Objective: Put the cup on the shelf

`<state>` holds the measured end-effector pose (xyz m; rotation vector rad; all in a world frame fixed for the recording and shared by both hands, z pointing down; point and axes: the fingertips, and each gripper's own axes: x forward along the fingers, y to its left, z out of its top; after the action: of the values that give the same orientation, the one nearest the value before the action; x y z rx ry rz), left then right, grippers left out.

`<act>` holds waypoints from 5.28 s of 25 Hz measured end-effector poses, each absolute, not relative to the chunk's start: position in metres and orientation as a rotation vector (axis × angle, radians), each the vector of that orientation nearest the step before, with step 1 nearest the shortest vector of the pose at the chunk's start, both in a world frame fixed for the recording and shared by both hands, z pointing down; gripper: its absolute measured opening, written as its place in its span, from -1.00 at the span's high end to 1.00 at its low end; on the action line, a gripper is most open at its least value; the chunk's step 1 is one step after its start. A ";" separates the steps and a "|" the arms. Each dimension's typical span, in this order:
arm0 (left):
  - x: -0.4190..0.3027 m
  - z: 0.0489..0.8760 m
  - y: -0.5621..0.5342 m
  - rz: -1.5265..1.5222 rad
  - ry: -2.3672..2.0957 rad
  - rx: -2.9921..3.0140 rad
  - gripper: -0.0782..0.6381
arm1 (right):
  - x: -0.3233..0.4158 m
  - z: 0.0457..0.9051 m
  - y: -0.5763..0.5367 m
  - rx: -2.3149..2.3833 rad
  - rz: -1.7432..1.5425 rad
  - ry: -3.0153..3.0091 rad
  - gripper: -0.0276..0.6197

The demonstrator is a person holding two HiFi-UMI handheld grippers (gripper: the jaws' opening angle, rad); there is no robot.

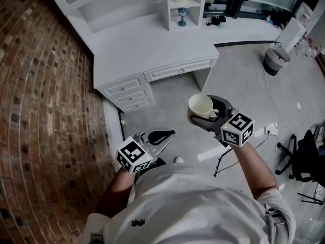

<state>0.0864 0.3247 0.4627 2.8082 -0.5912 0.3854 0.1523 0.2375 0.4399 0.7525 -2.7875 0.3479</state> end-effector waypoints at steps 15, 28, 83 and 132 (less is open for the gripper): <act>0.093 0.463 0.232 0.383 -0.448 2.860 0.77 | 0.167 0.411 0.098 0.876 0.319 -2.803 -0.36; 0.026 0.438 0.075 0.361 -0.235 2.941 0.77 | 0.122 0.347 -0.070 1.083 0.199 -2.769 -0.36; 0.049 0.424 -0.291 0.336 -0.492 2.889 0.77 | 0.172 0.167 -0.612 1.174 -0.098 -2.918 -0.34; 0.042 0.430 -0.307 0.315 -0.650 2.830 0.77 | 0.145 0.191 -0.733 1.167 0.066 -2.701 -0.36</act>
<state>0.0416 -0.3074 0.4304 2.8296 -0.6502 0.3146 0.1452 -0.7335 0.1910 1.1668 -2.7010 0.0663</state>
